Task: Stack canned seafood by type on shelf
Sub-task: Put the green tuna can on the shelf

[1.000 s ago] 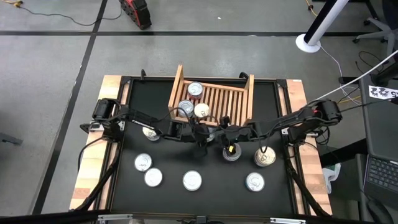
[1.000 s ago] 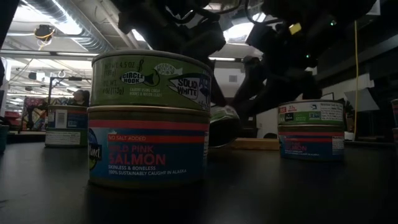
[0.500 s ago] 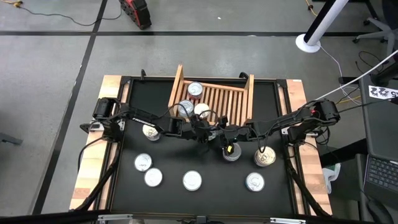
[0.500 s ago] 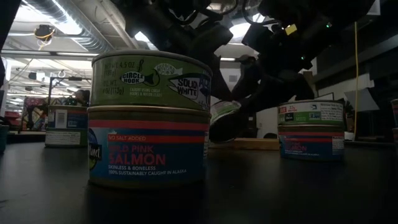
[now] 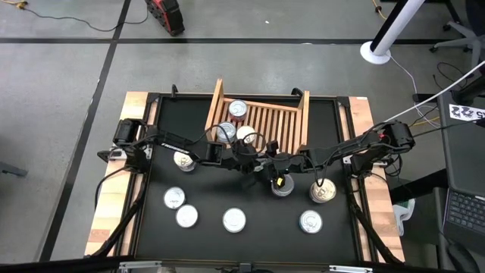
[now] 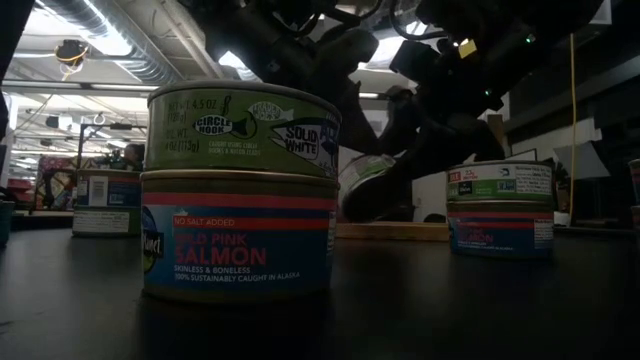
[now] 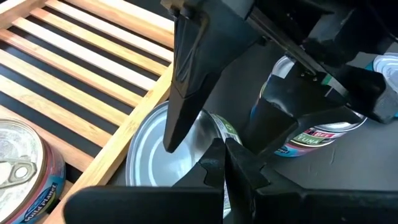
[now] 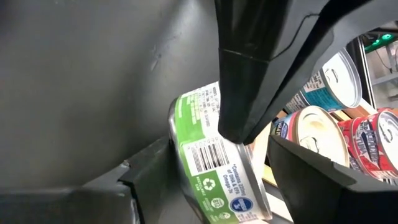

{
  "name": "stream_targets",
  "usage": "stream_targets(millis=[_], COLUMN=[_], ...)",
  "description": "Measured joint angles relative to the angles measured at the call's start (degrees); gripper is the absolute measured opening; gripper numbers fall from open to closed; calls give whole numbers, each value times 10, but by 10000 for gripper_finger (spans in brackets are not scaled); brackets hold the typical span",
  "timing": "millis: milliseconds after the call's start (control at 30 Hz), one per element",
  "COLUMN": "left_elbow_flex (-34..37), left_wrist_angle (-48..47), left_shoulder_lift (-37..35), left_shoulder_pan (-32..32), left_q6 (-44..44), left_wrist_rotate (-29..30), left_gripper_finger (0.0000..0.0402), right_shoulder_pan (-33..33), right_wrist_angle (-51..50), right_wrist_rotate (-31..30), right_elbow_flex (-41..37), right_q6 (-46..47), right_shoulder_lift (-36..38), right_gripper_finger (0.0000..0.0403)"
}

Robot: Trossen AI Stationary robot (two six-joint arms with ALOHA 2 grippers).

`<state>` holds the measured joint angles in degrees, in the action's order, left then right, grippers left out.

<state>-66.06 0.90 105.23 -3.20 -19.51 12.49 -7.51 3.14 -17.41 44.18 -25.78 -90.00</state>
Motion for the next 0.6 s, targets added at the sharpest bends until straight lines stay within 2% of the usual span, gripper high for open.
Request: stream_targets(millis=[200, 600], left_elbow_flex=[0, 0], left_wrist_angle=[3, 6], left_shoulder_lift=[0, -1], left_shoulder_pan=[0, 0], left_q6=[0, 1], left_wrist_rotate=[-1, -2], left_gripper_finger=[0, 0], right_shoulder_pan=[0, 0], right_wrist_angle=[-2, -2], right_wrist_rotate=[0, 5], right_elbow_flex=[0, -1], right_q6=[0, -2], right_shoulder_lift=[0, -1], right_gripper_finger=[251, 139])
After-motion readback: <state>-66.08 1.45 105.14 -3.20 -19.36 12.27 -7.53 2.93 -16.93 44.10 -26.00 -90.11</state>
